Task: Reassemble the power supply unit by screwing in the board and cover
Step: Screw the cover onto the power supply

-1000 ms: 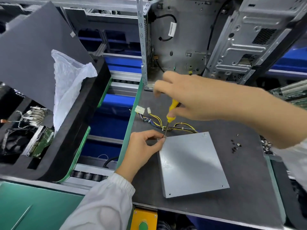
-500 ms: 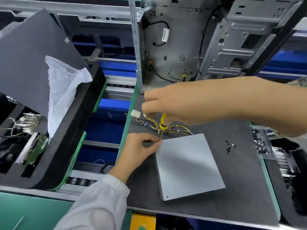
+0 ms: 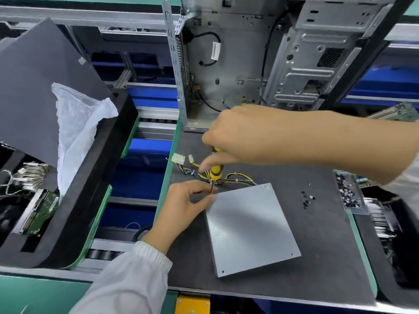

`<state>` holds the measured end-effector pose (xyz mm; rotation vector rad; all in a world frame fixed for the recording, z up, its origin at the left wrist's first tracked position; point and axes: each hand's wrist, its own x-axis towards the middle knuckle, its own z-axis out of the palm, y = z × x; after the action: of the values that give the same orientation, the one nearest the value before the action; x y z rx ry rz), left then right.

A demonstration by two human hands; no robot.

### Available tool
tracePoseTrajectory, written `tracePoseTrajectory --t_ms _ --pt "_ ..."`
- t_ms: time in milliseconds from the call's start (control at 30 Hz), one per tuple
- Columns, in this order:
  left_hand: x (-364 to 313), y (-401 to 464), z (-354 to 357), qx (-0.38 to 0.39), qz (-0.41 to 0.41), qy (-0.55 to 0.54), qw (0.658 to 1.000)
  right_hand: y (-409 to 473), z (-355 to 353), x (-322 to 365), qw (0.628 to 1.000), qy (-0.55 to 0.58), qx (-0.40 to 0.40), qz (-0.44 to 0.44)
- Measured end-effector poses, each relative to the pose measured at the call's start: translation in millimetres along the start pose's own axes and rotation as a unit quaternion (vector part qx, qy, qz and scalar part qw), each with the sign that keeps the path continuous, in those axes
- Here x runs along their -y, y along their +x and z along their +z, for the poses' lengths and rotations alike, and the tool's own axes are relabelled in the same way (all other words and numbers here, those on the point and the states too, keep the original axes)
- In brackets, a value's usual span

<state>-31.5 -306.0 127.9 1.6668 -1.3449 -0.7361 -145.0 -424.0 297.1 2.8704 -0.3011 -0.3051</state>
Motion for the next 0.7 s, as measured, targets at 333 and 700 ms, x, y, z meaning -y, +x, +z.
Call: tracePoseTrajectory --t_ms 333,700 --pt "0.1 -0.9 -1.0 0.011 0.031 0.028 0.999 -8.6 -15.5 1.1 0.983 0.112 0.076 -0.126" --pt "-9.9 2.6 -11.7 -0.036 0.048 -0.056 0.997 3.9 -1.7 19.8 0.991 -0.065 -0.097 0.066"
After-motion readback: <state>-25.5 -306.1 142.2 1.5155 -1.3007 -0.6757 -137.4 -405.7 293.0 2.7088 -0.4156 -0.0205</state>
